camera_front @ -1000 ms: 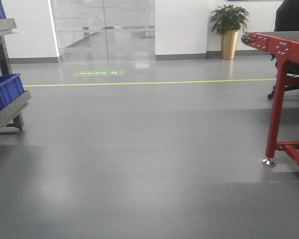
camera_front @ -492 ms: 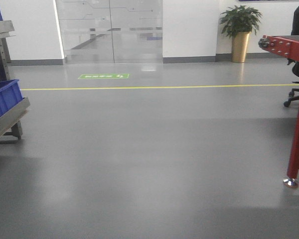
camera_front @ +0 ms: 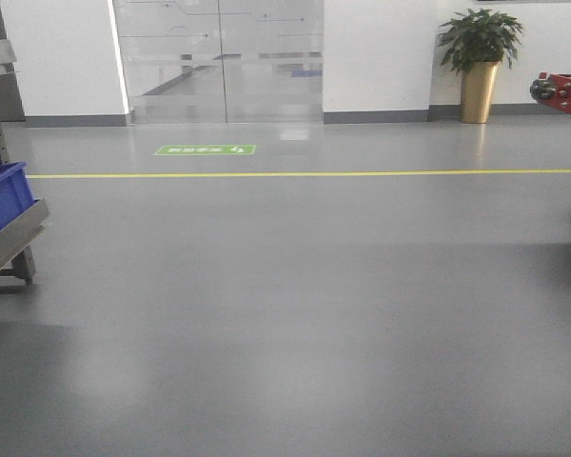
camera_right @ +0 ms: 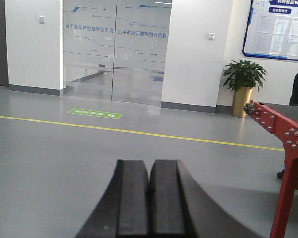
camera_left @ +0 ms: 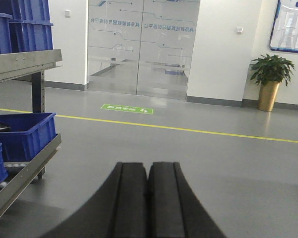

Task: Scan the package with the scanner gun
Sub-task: 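Drive the base forward along the aisle past the blue bins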

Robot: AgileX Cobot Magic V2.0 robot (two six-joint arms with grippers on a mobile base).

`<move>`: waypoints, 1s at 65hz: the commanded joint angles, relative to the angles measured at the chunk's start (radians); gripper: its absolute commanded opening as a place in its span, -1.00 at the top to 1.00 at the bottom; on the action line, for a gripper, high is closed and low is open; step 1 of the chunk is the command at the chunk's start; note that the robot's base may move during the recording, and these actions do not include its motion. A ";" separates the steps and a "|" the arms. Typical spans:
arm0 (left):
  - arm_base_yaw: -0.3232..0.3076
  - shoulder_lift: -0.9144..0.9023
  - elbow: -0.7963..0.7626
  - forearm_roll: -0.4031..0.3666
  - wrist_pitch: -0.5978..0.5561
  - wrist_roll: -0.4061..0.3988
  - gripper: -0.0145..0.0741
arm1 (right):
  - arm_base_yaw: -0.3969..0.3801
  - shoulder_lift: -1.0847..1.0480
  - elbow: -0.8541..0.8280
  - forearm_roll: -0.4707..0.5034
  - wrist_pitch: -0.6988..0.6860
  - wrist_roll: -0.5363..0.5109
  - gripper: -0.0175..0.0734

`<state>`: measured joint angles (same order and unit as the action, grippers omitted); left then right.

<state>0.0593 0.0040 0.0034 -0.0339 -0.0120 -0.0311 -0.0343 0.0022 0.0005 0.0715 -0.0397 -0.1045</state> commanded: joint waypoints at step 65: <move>-0.004 -0.004 -0.003 0.002 -0.014 -0.001 0.92 | -0.002 -0.002 0.000 -0.006 -0.021 0.001 0.97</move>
<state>0.0593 0.0040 0.0034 -0.0339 -0.0120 -0.0311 -0.0343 0.0022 0.0005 0.0715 -0.0397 -0.1045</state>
